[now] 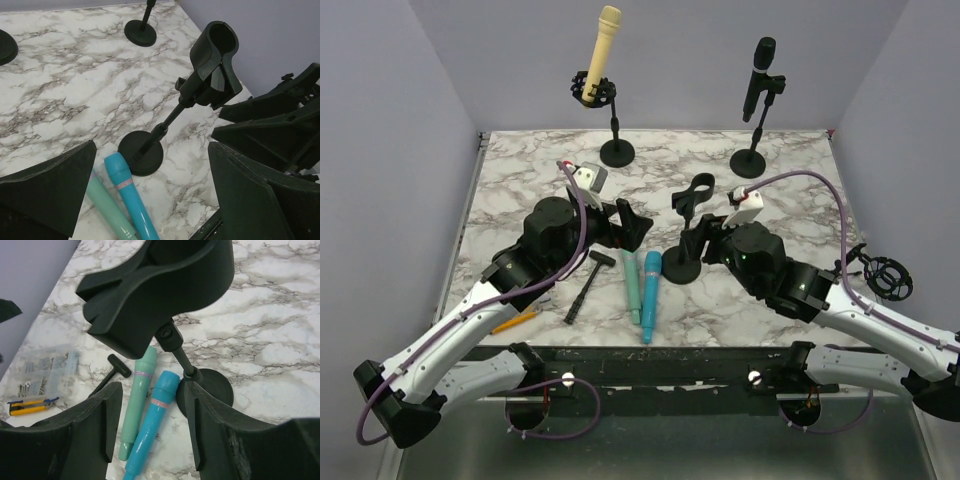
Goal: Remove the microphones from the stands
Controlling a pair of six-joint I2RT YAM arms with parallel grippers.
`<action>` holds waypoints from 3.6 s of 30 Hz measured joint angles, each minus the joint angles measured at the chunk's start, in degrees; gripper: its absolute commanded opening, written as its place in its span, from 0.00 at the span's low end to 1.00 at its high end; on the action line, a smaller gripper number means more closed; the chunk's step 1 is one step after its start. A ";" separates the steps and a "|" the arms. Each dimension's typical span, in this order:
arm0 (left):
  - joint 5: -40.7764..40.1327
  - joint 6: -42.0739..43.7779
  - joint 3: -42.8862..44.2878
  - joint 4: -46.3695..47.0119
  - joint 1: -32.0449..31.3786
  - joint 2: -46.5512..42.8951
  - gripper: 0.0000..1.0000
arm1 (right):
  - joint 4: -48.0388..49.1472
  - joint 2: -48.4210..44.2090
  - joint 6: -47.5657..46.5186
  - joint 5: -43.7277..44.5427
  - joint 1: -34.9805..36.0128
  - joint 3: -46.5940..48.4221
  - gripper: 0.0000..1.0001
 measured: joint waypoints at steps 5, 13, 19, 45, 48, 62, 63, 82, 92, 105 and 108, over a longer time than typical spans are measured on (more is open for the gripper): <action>5.40 -2.56 1.64 -0.02 1.90 1.40 0.98 | 5.90 -0.44 -1.64 0.68 -0.09 -6.86 0.66; 11.23 -2.62 6.67 -4.11 3.37 3.45 0.98 | 6.67 -0.83 -1.81 0.17 -0.13 -0.85 0.82; 11.74 3.34 15.21 -8.39 4.55 3.93 0.98 | 2.51 0.00 1.84 3.56 -0.13 10.67 0.85; 0.07 20.28 4.96 -6.75 4.74 -6.49 0.98 | 1.53 9.18 4.63 9.79 -2.25 10.95 0.65; 0.04 20.33 4.87 -6.69 4.74 -6.38 0.98 | 1.88 10.54 4.85 9.77 -2.25 11.74 0.64; -1.42 20.52 4.59 -6.75 4.74 -4.81 0.98 | 7.74 9.20 13.14 5.75 -2.38 5.25 0.62; -1.44 20.52 4.57 -6.75 4.74 -4.74 0.98 | 8.24 9.20 14.03 5.53 -2.38 4.66 0.62; -1.46 20.50 4.55 -6.73 4.74 -4.42 0.98 | 12.85 5.51 24.09 5.51 -2.40 -2.19 0.61; -1.49 20.48 4.52 -6.73 4.74 -4.37 0.98 | 15.39 6.27 28.28 5.09 -3.45 -4.11 0.57; -1.55 20.46 4.52 -6.73 4.74 -4.15 0.98 | 13.92 6.58 28.13 0.98 -6.29 -11.58 0.82; -1.53 20.46 4.52 -6.71 4.74 -4.09 0.98 | 10.93 6.78 24.39 0.76 -6.71 -9.57 0.96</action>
